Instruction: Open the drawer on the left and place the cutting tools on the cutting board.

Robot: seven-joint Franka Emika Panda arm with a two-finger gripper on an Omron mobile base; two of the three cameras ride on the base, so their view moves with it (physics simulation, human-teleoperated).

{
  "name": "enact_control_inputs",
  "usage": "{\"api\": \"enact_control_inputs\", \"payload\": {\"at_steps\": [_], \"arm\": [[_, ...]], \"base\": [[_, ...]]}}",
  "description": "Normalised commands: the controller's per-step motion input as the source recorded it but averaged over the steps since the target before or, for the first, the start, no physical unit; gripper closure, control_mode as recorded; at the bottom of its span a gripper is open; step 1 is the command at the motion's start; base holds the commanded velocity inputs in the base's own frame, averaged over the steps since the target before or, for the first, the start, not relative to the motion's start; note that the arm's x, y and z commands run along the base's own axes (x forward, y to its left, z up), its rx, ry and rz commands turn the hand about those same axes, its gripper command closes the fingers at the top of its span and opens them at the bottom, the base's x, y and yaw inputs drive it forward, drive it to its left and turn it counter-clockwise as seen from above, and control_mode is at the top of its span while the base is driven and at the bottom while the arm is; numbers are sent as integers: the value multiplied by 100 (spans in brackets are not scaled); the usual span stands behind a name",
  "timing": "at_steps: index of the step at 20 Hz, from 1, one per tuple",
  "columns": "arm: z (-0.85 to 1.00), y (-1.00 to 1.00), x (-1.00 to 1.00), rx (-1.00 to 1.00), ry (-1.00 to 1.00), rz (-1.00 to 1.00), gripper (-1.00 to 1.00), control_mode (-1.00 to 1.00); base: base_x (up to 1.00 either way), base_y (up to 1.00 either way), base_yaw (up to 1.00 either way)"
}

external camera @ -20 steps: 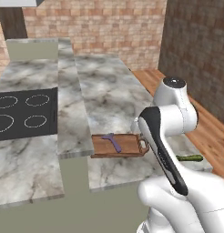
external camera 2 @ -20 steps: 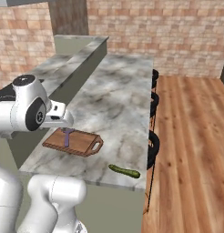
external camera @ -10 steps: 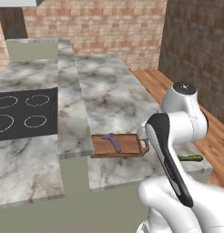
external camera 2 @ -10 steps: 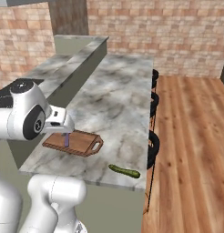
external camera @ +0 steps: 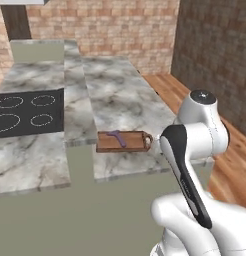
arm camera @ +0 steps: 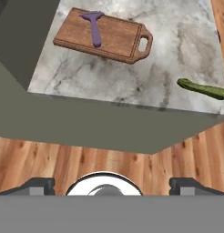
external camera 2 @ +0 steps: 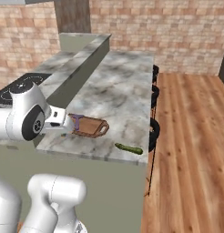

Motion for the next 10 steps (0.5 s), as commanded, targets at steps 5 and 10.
{"api": "enact_control_inputs", "payload": {"at_steps": [5,10], "arm": [[0,0,0,0,0,0,-100,100],[0,0,0,0,0,0,-100,100]], "base": [[-94,47,0],[-29,97,0]]}}
